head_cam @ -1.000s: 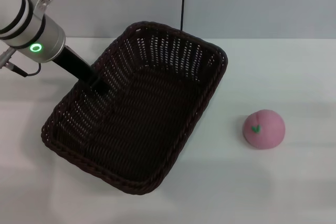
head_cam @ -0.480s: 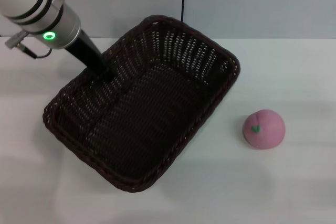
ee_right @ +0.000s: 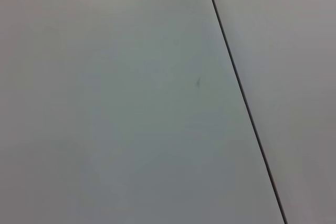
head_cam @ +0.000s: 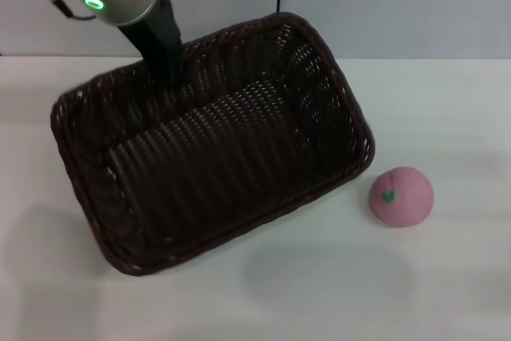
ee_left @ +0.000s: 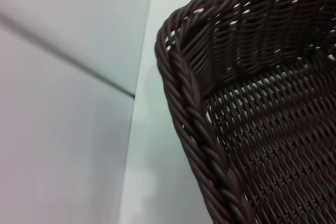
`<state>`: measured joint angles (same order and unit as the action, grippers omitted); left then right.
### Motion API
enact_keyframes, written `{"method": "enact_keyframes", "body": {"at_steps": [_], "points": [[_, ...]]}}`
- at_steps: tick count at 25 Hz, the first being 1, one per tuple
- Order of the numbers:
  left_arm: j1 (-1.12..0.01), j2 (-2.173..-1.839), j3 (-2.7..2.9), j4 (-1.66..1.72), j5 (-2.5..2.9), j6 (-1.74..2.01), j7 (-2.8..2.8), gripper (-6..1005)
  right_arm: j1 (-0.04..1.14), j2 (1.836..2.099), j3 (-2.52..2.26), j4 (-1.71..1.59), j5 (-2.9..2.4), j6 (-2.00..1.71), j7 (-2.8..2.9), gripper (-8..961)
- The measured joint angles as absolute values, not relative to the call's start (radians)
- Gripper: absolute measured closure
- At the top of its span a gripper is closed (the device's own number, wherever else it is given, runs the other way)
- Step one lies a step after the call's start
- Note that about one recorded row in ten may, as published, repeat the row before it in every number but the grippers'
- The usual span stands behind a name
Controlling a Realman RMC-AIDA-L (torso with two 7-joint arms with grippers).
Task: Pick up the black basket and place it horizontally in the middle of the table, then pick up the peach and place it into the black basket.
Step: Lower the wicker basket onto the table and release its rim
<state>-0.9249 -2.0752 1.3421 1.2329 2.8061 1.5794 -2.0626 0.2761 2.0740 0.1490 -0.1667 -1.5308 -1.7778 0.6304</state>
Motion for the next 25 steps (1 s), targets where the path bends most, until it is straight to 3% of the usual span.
{"method": "enact_keyframes", "body": {"at_steps": [13, 25], "points": [[-0.98, -2.078, 1.384, 1.181, 2.726, 1.622, -1.667, 724, 0.263, 2.076, 0.155, -0.154, -1.53, -1.778, 0.63, 230], [-0.974, -2.078, 1.5, 1.168, 2.716, 1.565, -1.848, 744, 0.264, 2.076, 0.152, -0.152, -1.529, -1.781, 0.651, 230]]}}
